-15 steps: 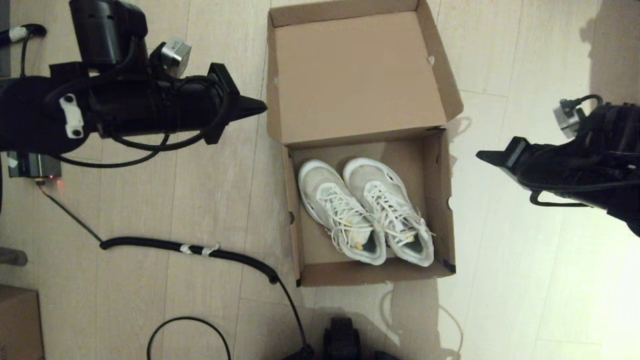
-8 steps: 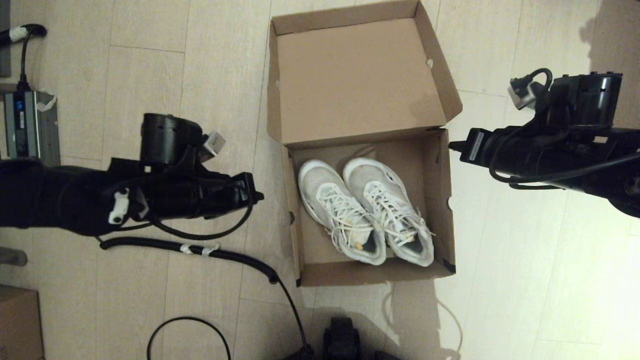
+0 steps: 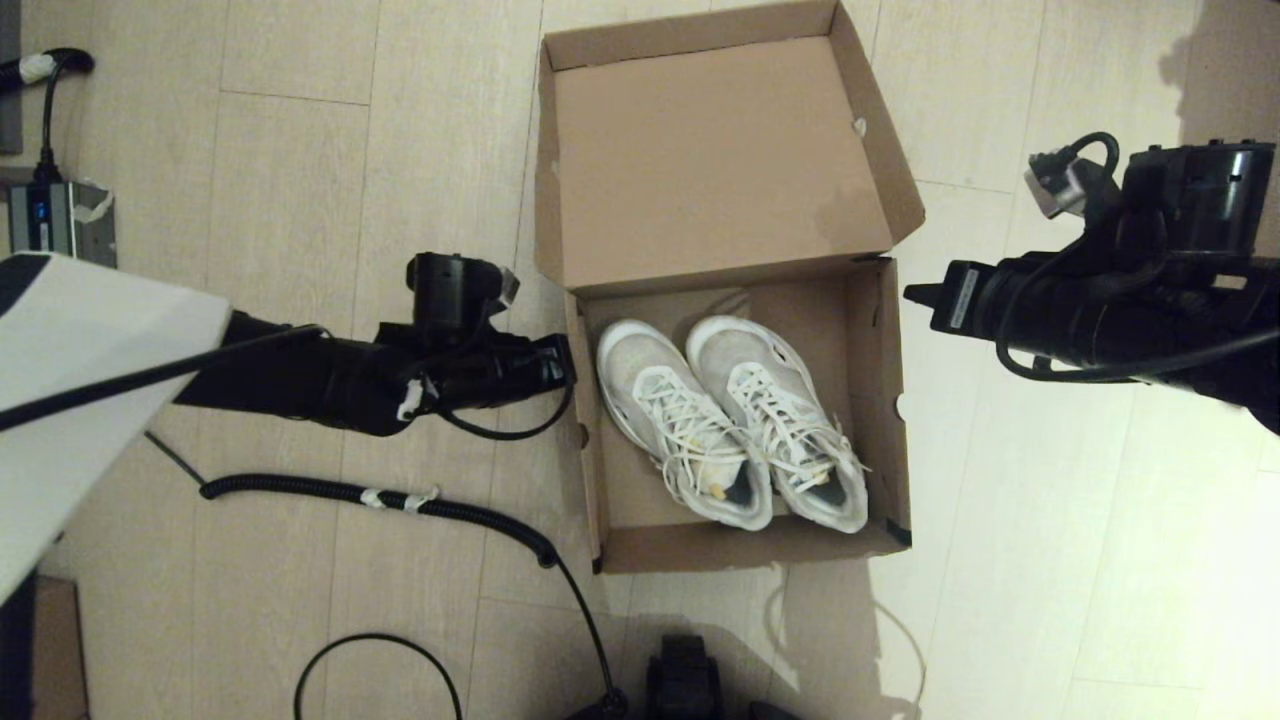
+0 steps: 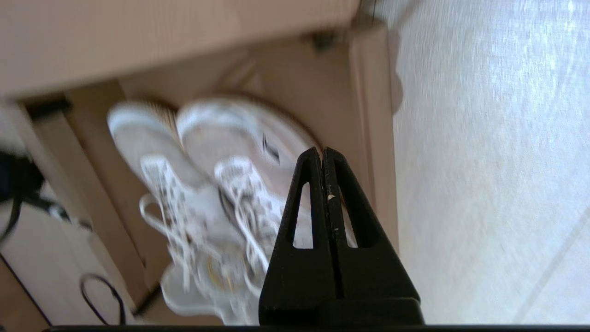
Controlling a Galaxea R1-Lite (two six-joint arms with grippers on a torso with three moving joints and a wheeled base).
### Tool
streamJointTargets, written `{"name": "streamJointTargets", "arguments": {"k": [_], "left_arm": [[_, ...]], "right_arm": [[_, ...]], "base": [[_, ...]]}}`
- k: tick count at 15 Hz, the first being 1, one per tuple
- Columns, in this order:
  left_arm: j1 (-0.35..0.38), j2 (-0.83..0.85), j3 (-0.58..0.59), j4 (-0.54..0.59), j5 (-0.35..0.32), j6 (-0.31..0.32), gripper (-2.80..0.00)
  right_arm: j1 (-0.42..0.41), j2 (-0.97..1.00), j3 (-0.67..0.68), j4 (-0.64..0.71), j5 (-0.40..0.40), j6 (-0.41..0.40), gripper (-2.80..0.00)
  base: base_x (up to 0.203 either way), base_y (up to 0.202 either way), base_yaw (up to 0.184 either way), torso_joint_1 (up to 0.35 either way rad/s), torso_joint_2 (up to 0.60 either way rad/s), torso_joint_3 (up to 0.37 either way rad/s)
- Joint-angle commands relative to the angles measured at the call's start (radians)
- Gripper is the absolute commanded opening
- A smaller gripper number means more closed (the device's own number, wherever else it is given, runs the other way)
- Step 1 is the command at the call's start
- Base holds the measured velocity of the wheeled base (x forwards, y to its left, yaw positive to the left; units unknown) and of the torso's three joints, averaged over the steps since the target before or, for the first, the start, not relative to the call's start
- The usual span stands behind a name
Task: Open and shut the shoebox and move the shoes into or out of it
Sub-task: Put the shoes out of the shoe box
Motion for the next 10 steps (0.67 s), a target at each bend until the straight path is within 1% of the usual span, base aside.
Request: {"name": "streamJointTargets", "arguments": {"k": [1, 4, 6, 7, 8, 9, 10], "left_arm": [[-0.009, 0.087, -0.102, 0.01, 0.0, -0.003, -2.8], [-0.027, 0.149, -0.293, 0.101, 0.001, -0.003, -2.8], [-0.042, 0.199, -0.435, 0.165, 0.002, -0.002, -2.8], [-0.052, 0.215, -0.462, 0.181, 0.003, 0.0, -2.8], [-0.067, 0.227, -0.454, 0.193, 0.007, -0.001, -2.8], [-0.068, 0.212, -0.445, 0.194, 0.02, -0.003, -2.8], [-0.066, 0.185, -0.43, 0.194, 0.039, -0.005, -2.8]], "right_arm": [[0.006, -0.051, 0.053, -0.002, -0.002, -0.014, -2.8], [0.011, -0.083, 0.131, -0.005, -0.038, -0.025, -2.8], [0.015, -0.089, 0.169, -0.009, -0.038, -0.025, -2.8], [0.032, -0.095, 0.182, -0.009, -0.038, -0.026, -2.8], [0.04, -0.121, 0.195, -0.005, -0.033, -0.028, -2.8], [0.063, -0.157, 0.209, 0.003, -0.027, -0.027, -2.8], [0.104, -0.197, 0.222, 0.028, -0.025, -0.025, -2.8]], "base": [[0.0, 0.0, 0.0, 0.0, 0.0, 0.0], [0.0, 0.0, 0.0, 0.0, 0.0, 0.0], [0.0, 0.0, 0.0, 0.0, 0.0, 0.0], [0.0, 0.0, 0.0, 0.0, 0.0, 0.0], [0.0, 0.0, 0.0, 0.0, 0.0, 0.0], [0.0, 0.0, 0.0, 0.0, 0.0, 0.0], [0.0, 0.0, 0.0, 0.0, 0.0, 0.0]]}}
